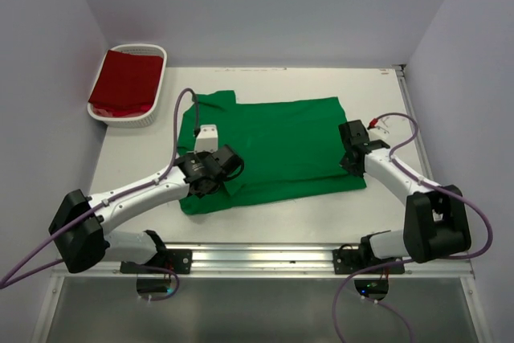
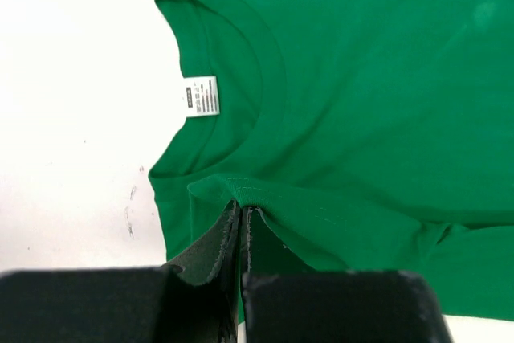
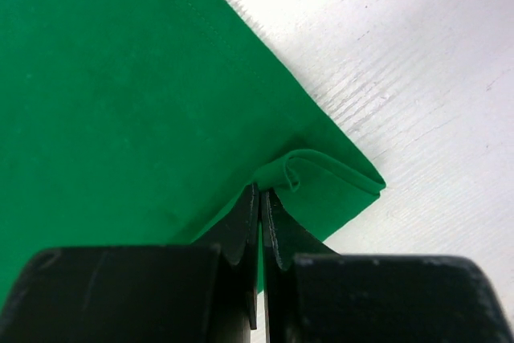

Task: Fold and stack the t-shirts
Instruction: Fold the flattened tshirt in 1/3 of the way

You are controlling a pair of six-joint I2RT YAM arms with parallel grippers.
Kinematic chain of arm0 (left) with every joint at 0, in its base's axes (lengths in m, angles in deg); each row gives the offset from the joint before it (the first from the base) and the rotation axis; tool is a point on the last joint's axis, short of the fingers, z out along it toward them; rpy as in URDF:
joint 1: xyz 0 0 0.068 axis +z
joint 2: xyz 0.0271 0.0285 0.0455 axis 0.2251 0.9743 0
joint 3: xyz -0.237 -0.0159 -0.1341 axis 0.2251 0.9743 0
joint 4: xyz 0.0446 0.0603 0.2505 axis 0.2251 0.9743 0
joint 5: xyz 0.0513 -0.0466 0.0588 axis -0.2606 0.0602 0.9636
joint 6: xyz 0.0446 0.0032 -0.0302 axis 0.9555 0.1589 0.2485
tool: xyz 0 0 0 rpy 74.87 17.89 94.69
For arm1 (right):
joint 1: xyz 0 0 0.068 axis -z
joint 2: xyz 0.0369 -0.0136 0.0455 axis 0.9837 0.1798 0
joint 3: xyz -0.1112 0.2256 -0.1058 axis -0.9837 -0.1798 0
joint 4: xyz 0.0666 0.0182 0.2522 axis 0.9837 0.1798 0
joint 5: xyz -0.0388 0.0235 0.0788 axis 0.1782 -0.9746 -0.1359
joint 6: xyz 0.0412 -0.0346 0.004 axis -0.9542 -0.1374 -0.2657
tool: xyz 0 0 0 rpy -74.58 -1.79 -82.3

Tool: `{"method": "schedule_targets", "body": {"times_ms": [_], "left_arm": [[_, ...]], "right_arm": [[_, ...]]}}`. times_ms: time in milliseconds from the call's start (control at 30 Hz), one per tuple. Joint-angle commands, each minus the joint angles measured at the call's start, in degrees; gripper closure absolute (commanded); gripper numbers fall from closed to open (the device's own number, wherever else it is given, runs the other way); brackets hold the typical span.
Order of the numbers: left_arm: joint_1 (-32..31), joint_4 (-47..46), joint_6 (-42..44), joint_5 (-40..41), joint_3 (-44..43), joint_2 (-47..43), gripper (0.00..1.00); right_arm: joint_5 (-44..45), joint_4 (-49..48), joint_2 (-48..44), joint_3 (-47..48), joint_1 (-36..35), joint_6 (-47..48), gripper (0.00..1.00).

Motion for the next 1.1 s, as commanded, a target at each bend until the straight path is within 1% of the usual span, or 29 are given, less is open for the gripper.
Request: {"method": "schedule_targets", "body": {"times_ms": [0,367,800,1067], "left_arm": [[1.91,-5.36,3.86,2.73,-1.72,0.86,1.0],[4.29,-9.66,8.08,1.94,-2.24,2.53,1.0],[7.19,-14.06,14.58,0.63,-4.53,5.43,1.0],[8.16,-15.29,16.43,-0.52,-6.02,8.95,1.0]], "right_arm": [[4.32,-0.63,-1.77,2.12,0.6,0.52,1.0],[6.43,-0.19,-1.51,3.79,1.48,0.35,1.0],[5.91,-2.38,3.5,6.25,1.83,0.87,1.0],[5.55,-3.35,6.31,6.6,1.92,0.7,1.0]]}}
